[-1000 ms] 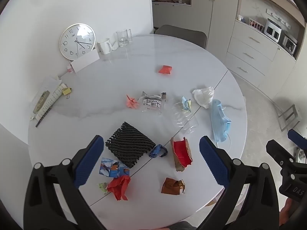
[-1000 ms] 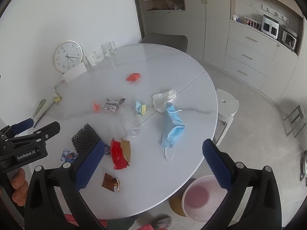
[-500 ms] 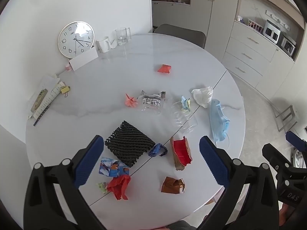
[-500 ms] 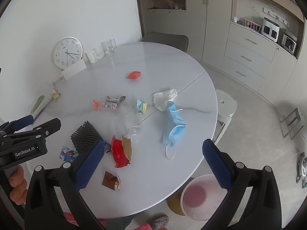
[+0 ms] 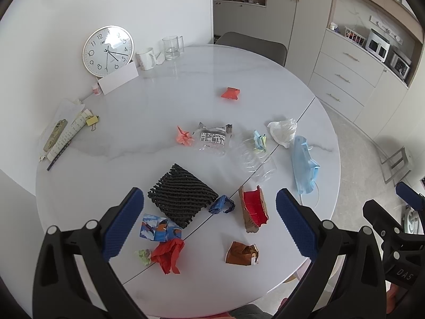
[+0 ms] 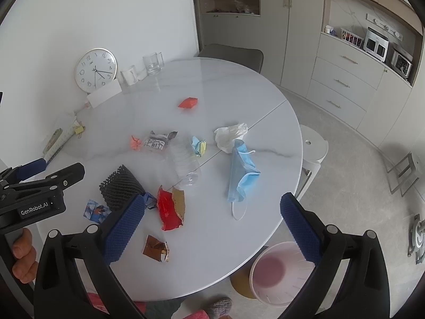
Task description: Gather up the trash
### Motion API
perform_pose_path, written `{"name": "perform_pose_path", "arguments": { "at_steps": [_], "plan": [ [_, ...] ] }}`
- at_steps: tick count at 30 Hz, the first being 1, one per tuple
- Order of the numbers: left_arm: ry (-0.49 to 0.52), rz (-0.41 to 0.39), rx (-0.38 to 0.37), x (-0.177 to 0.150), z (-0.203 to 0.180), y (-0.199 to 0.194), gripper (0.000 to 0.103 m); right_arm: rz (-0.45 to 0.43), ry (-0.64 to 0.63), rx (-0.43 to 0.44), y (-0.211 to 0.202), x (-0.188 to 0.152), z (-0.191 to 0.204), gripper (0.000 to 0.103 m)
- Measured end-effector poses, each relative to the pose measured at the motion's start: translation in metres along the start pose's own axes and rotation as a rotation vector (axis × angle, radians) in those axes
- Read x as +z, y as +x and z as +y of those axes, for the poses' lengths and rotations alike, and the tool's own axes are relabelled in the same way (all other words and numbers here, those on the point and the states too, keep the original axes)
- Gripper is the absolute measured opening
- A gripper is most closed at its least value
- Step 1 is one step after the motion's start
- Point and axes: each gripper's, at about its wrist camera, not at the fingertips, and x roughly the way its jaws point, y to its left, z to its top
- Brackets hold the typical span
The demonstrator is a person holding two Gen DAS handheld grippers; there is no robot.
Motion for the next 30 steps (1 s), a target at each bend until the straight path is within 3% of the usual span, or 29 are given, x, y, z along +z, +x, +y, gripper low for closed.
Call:
{"name": "perform_pose_path", "arguments": {
  "at_steps": [30],
  "plan": [
    [-0.011,0.001,-0.002,-0.0048,0.008,-0.0033,0.095,0.003,0.007,-0.012,-0.004,-0.0041,-0.001,0.101]
  ]
}}
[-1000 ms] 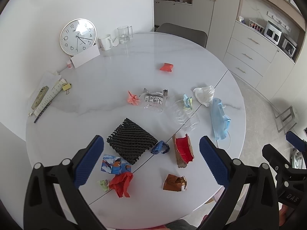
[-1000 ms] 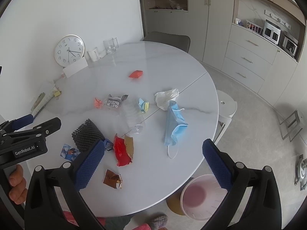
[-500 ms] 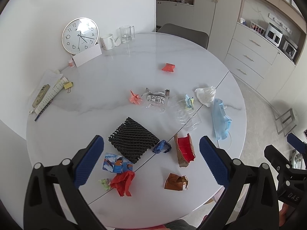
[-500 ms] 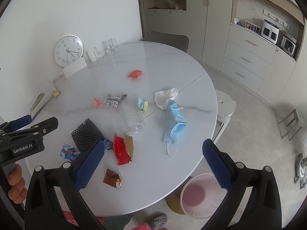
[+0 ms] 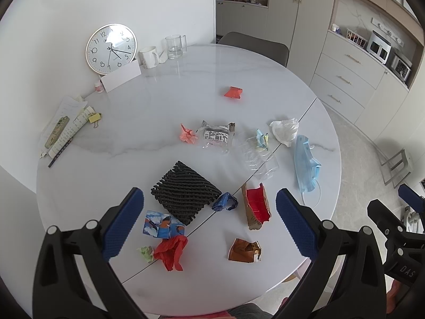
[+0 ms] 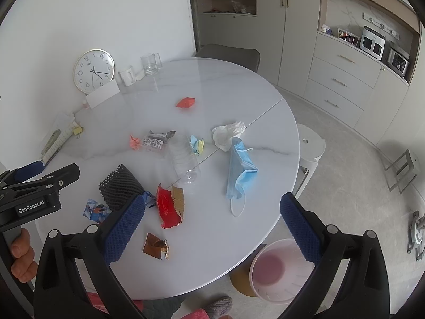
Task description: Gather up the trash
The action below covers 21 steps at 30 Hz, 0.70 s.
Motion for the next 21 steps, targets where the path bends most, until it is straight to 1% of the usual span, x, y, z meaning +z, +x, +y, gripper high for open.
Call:
{"name": "perform_pose_path", "arguments": {
  "at_steps": [21],
  "plan": [
    [0.001,0.001,0.004,0.0,0.0014,0.0009,0.095,0.001,-0.002,0.005,0.0007,0.0005,0.0,0.101]
  ]
}}
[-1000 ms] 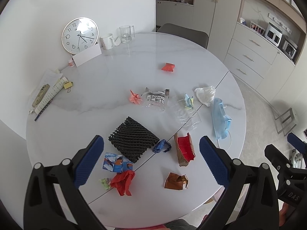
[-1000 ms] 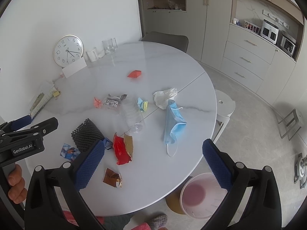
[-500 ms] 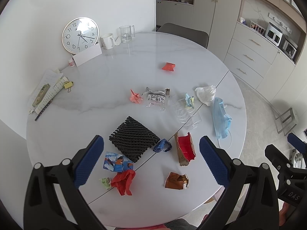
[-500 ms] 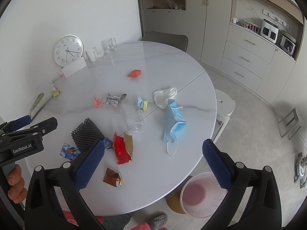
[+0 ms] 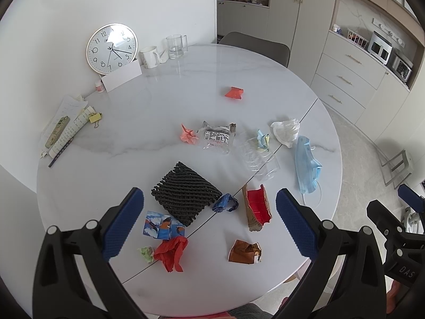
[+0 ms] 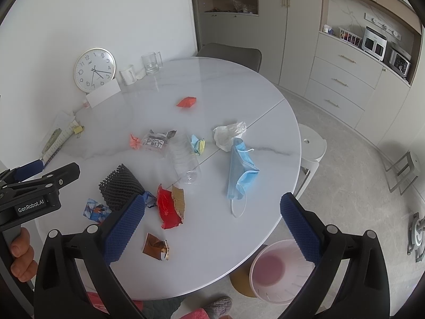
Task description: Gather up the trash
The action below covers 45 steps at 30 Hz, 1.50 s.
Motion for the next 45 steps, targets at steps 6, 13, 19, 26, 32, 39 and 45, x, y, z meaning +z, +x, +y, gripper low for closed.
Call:
{"name": "perform_pose_path", "arguments": {
  "at_steps": [6,13,19,26,32,39,45],
  "plan": [
    [-0.002,-0.002,0.0,0.001,0.0,0.0,0.095,0.003,-0.003,0.001,0.001,0.003,0.001,0.101],
    [-0.002,0.002,0.0,0.002,-0.001,0.0,0.095,0.004,-0.003,0.0,0.002,0.004,0.002,0.101],
    [0.008,-0.013,-0.038,0.0,0.004,0.001,0.095,0.009,0.01,0.026,0.006,0.001,0.001,0.101],
    [0.017,-0.025,-0.039,-0.027,0.049,0.015,0.095,0.076,-0.032,0.076,0.033,-0.022,0.008,0.101],
    [0.045,0.075,0.039,-0.08,0.096,0.039,0.095,0.152,-0.138,0.123,0.071,-0.051,0.027,0.101],
    [-0.016,0.168,-0.002,-0.098,0.12,0.064,0.095,0.264,-0.079,0.195,0.111,-0.058,0.034,0.101],
    [0.032,0.173,-0.088,-0.058,0.109,0.105,0.095,0.292,-0.11,0.162,0.134,-0.049,0.051,0.101]
  ]
}}
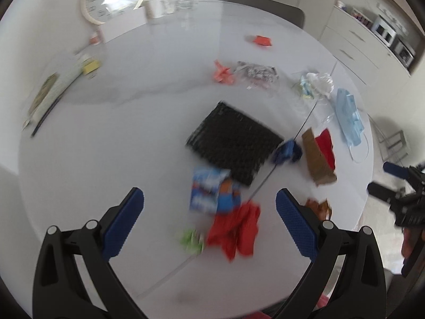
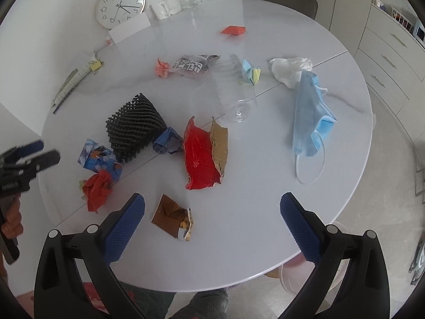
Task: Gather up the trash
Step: 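Grasp the black mesh with the left tool while the right tool grasps the cardboard wrapper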
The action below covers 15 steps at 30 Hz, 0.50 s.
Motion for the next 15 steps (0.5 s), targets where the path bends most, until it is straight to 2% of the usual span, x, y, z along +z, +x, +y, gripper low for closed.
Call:
{"name": "perform_pose_path", "arguments": {
  "at_steps": [2,6,10,12,14,15],
  "plan": [
    [0.059,0.001,-0.023,0.016,-0.004,0.011,0.095,0.011,0.018,0.0,0.011,0.004,0.001,0.101],
    [0.237,0.041,-0.126,0.043,-0.013,0.042,0.095,0.039,0.015,-0.015,0.039,0.013,0.01,0.101],
    [0.43,0.096,-0.214,0.062,-0.012,0.072,0.095,0.074,0.0,-0.086,0.07,0.024,0.017,0.101],
    [0.48,0.138,-0.275,0.072,-0.007,0.088,0.095,0.097,0.018,-0.121,0.084,0.028,0.016,0.1],
    [0.504,0.178,-0.312,0.082,0.0,0.104,0.095,0.121,0.055,-0.103,0.093,0.03,0.013,0.094],
    [0.529,0.208,-0.355,0.089,0.003,0.114,0.095,0.13,0.069,-0.098,0.097,0.031,0.012,0.093]
  ]
}}
